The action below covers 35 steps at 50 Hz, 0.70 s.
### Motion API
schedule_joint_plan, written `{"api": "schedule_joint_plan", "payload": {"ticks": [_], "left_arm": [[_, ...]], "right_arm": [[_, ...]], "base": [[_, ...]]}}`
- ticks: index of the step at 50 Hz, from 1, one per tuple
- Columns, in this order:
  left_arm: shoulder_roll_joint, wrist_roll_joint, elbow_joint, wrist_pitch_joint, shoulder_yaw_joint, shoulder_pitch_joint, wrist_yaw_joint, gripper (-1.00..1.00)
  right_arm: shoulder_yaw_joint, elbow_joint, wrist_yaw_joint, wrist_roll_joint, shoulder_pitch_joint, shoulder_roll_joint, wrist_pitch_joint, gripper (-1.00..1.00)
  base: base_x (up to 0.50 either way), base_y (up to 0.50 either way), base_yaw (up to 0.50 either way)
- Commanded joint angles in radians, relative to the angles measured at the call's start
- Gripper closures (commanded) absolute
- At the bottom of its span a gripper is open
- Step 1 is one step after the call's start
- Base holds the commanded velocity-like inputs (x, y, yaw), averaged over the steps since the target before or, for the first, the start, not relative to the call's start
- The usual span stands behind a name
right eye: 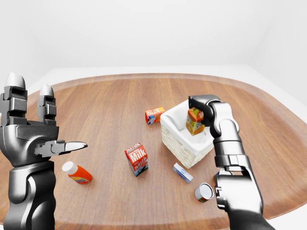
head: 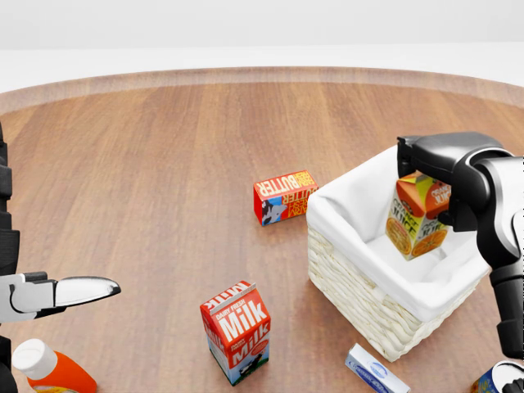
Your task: Pick up the orange juice, and put it in the basket.
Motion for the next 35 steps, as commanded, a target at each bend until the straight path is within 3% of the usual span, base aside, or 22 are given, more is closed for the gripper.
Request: {"api": "schedule_joint_plan", "payload": {"ticks": [1, 23, 35], "left_arm": [[0.000, 0.000, 0.000, 0.000, 0.000, 0.000, 0.000, -1.00], [0.000, 0.000, 0.000, 0.000, 0.000, 0.000, 0.000, -1.00], [0.000, 0.000, 0.000, 0.000, 0.000, 0.000, 0.000, -1.00]], "right_arm": [[0.009, 0.060, -0.057, -0.035, -0.038, 0.009, 0.000, 1.00], [0.019, 0.112, -0.108, -0.049, -0.041, 0.015, 0.000, 1.00], [0.036, 0.185, -0.204, -0.087, -0.067, 0.018, 0.000, 1.00]], "base": [[0.00, 0.00, 0.00], [0.00, 0.00, 0.00], [0.00, 0.00, 0.00]]}}
